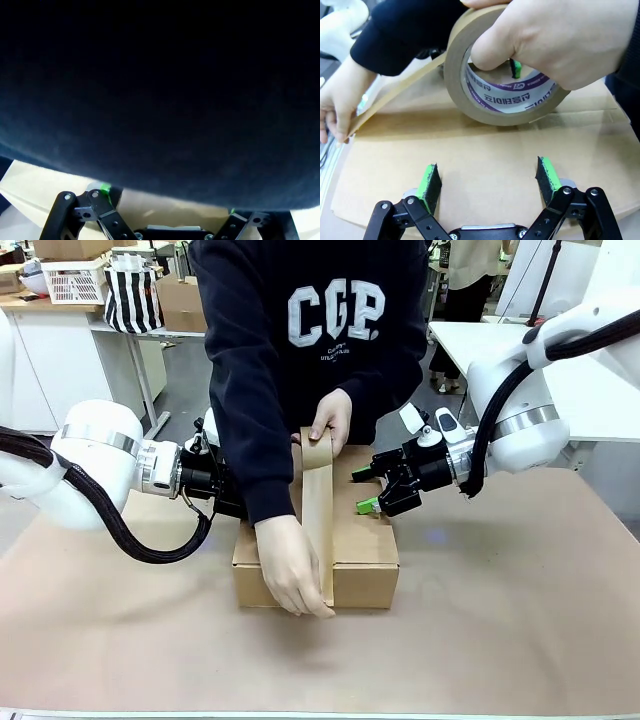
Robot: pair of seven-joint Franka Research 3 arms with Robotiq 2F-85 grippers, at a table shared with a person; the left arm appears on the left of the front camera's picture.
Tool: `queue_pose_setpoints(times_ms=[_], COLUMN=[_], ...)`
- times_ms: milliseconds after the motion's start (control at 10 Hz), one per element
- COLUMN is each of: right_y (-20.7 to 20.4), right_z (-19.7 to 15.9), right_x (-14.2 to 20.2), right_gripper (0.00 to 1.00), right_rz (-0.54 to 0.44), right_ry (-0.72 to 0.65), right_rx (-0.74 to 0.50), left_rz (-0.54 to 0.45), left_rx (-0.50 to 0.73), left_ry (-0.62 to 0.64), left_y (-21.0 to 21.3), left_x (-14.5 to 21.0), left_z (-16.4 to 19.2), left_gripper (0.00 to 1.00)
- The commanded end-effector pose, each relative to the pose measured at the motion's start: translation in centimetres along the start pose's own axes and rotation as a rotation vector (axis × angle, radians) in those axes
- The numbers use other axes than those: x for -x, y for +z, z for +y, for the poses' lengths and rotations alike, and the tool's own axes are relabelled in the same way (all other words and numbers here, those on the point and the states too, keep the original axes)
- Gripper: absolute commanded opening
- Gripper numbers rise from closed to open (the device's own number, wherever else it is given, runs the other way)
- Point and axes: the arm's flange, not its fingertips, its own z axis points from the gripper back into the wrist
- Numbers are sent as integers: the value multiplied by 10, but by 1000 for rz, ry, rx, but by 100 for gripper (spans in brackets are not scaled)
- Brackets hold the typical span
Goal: Pack the gift set into the box.
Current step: Press and hold the closed box until the human finishes sealing it.
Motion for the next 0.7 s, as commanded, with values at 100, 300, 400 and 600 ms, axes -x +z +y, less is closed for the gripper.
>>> queue_pose_setpoints(times_ms=[100, 300, 400, 600], right_y=[-1, -1, -1, -1], right_z=[0, 0, 0, 0], right_x=[2, 2, 2, 2], right_gripper=[100, 100, 100, 100], right_rz=[5, 5, 5, 5], right_ry=[-2, -2, -2, -2], right_rx=[2, 2, 2, 2], left_rz=[7, 7, 7, 7], left_rx=[-3, -3, -3, -3], left_ry=[-12, -12, -12, -12], left_y=[2, 2, 2, 2], left_x=[4, 4, 4, 4], left_z=[-3, -3, -3, -3], left_gripper=[100, 100, 100, 100])
